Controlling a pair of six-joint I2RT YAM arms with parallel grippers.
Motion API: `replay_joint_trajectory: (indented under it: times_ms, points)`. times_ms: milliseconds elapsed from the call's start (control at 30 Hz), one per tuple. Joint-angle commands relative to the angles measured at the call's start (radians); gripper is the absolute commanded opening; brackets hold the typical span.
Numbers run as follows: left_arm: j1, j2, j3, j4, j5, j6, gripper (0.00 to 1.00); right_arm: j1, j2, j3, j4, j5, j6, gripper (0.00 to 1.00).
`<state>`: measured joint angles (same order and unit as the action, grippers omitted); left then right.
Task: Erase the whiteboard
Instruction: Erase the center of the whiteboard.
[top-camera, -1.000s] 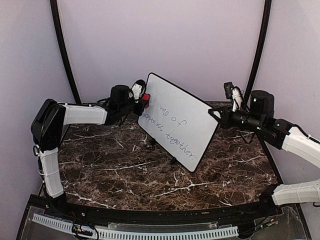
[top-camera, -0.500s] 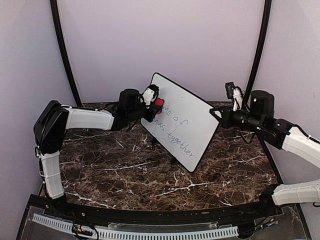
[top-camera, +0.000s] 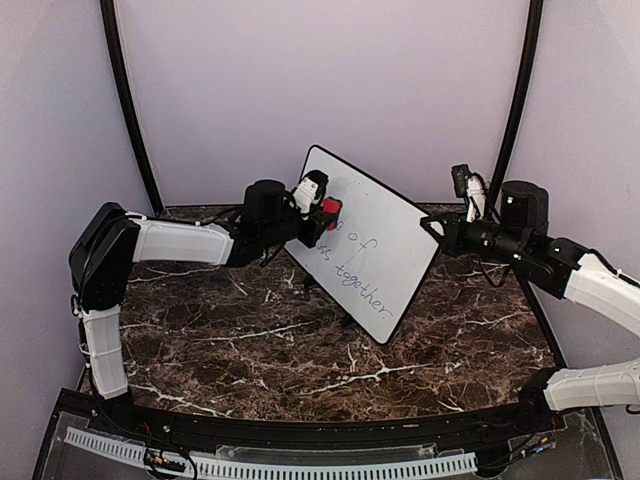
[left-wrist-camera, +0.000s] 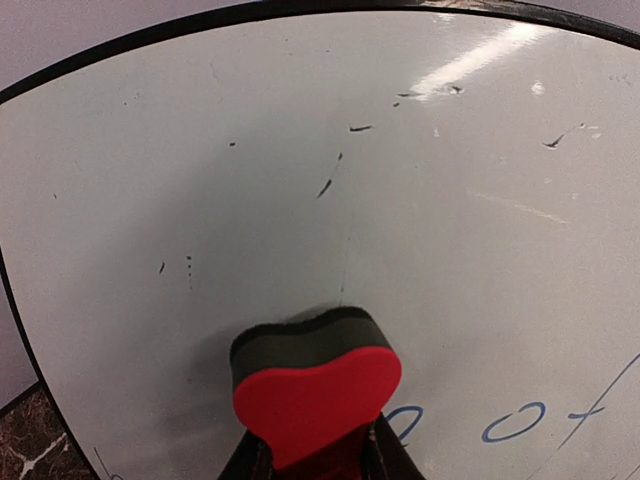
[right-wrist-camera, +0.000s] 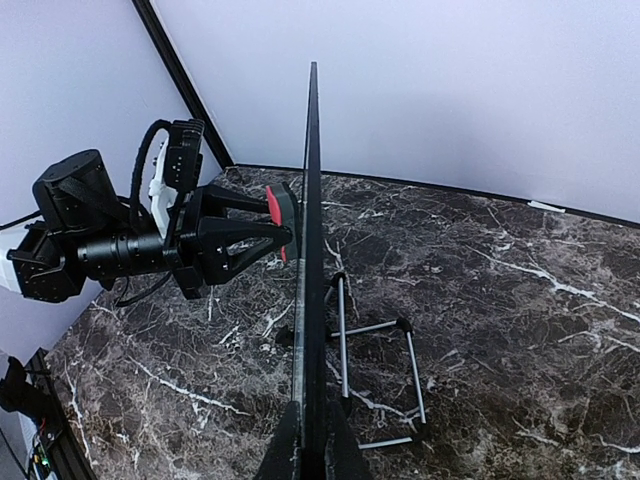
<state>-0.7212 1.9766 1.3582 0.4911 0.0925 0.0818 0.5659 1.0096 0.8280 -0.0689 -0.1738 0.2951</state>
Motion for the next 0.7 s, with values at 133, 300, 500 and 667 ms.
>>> replay_joint_trajectory:
  times_ms: [133, 300, 500, 667]
  points:
    - [0.031, -0.001, -0.026, 0.024, -0.099, -0.021, 0.11, 0.031, 0.008, -0.026, -0.051, -0.158, -0.14, 0.0]
    - [0.101, 0.005, -0.031, -0.002, -0.105, -0.011, 0.12, 0.03, 0.007, -0.026, -0.051, -0.159, -0.14, 0.0]
    - [0.104, 0.021, -0.009, -0.062, 0.0, 0.017, 0.12, 0.031, 0.006, -0.026, -0.05, -0.161, -0.14, 0.0]
    - [0.075, 0.027, 0.017, -0.103, 0.049, 0.024, 0.12, 0.031, 0.004, -0.023, -0.055, -0.159, -0.139, 0.0]
